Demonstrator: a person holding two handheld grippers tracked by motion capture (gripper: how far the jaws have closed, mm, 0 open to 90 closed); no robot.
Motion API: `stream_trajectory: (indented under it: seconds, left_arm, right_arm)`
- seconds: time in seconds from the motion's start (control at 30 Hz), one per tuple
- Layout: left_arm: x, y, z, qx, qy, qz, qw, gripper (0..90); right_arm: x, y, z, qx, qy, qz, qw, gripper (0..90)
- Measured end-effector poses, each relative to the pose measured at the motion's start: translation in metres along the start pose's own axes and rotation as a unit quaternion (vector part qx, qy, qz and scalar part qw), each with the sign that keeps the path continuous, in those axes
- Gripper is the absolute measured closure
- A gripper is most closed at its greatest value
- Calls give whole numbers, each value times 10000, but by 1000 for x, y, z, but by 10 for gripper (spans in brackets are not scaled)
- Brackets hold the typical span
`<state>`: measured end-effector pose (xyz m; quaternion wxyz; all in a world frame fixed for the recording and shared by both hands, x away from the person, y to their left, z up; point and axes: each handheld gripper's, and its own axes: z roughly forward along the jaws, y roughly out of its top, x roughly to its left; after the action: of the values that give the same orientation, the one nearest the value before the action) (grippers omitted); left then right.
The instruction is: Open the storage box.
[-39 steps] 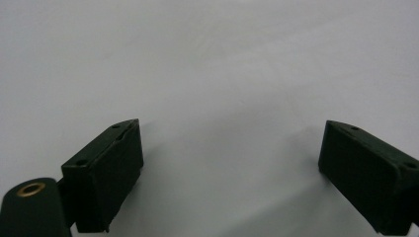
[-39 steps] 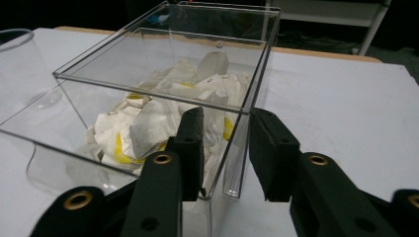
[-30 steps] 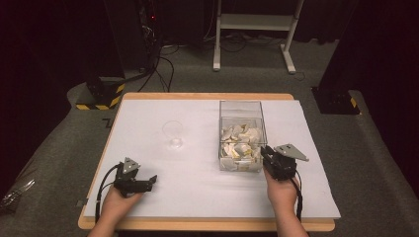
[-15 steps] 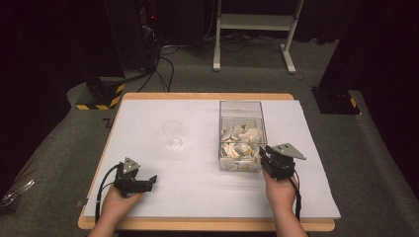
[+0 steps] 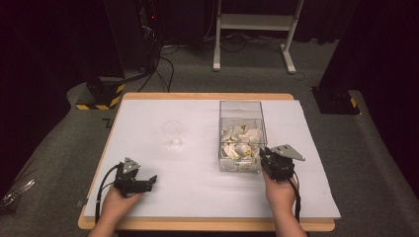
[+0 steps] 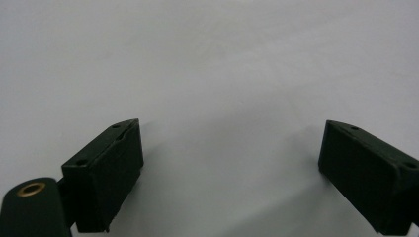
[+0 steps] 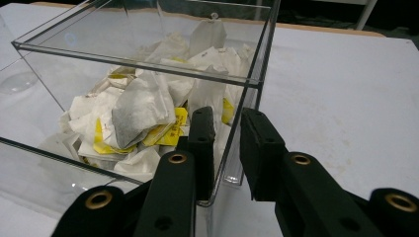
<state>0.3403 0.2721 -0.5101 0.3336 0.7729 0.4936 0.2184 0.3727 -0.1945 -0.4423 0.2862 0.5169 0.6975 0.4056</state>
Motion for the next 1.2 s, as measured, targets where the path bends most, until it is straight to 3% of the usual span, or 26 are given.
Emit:
stream_trajectory:
  seconds: [1.2]
  left_arm:
    - [0,0,0,-2,-3,4,10000,105]
  right_arm:
    - [8,-26,-35,-95,204,-46,9997,749]
